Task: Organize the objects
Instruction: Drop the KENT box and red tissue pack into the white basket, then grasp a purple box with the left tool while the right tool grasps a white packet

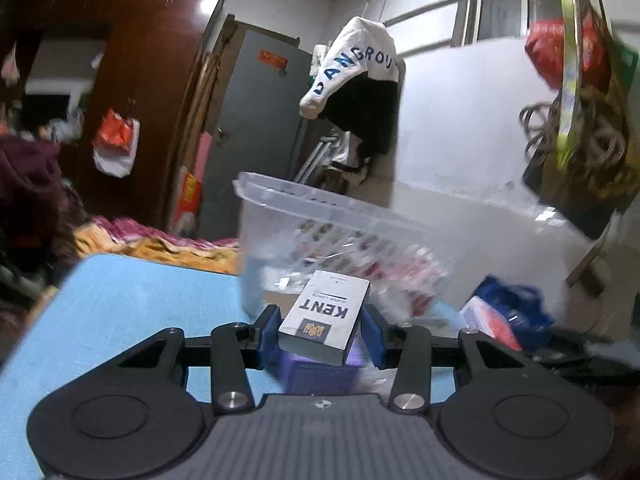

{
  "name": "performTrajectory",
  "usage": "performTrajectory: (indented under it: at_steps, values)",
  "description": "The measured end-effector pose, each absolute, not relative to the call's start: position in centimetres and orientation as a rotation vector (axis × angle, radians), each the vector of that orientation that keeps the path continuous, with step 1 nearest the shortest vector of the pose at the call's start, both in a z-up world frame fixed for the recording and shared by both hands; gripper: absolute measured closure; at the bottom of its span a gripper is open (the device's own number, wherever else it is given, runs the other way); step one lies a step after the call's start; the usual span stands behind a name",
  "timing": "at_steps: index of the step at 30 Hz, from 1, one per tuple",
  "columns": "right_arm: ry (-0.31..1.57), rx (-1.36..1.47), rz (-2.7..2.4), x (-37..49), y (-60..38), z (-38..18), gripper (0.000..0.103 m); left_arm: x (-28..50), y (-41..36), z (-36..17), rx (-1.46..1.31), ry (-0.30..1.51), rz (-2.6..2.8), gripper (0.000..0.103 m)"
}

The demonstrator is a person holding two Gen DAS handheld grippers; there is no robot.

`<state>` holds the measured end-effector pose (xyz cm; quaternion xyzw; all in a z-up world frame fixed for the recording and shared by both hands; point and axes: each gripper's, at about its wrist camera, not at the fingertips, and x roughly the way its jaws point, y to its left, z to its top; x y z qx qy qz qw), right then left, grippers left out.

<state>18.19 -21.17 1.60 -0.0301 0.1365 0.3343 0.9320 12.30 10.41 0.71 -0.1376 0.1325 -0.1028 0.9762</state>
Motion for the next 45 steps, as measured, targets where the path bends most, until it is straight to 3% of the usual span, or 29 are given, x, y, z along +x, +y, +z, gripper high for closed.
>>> performTrajectory:
  at_steps: [6, 12, 13, 15, 17, 20, 23, 30, 40, 45]
  values:
    - [0.094, -0.171, 0.632, 19.7, -18.9, 11.5, 0.019, 14.9, 7.4, 10.1, -0.221, 0.146, -0.231, 0.055]
    - [0.32, -0.294, 0.607, 29.8, -13.3, 12.3, 0.018, 24.5, 6.3, 12.7, -0.216, 0.347, -0.159, 0.053]
    - [0.338, -0.317, 0.611, 30.6, -12.6, 11.9, 0.017, 25.7, 6.4, 12.3, -0.212, 0.381, -0.153, 0.05]
    - [0.345, -0.327, 0.588, 30.6, -12.1, 11.5, 0.014, 27.4, 6.5, 11.3, -0.211, 0.447, -0.139, 0.018]
    - [0.297, -0.272, 0.581, 29.3, -13.2, 11.8, 0.0, 26.8, 7.2, 10.7, -0.22, 0.438, -0.119, 0.015]
    - [0.231, -0.14, 0.629, 25.8, -17.0, 11.5, 0.0, 23.0, 8.2, 10.0, -0.243, 0.369, -0.129, 0.014]
    - [0.253, -0.051, 0.626, 23.5, -20.3, 9.2, 0.0, 18.4, 7.6, 7.9, -0.184, 0.333, -0.087, 0.002]
    - [0.552, -0.072, 0.517, 28.1, -18.7, 3.0, 0.003, 18.3, 7.4, 2.3, -0.167, 0.488, -0.085, 0.003]
    - [0.636, -0.021, 0.464, 31.5, -16.7, 1.3, 0.012, 18.6, 8.4, 0.0, -0.208, 0.526, -0.07, 0.003]
    - [0.674, 0.004, 0.478, 30.8, -17.3, -0.1, 0.03, 18.8, 8.1, -0.2, -0.2, 0.527, -0.064, 0.003]
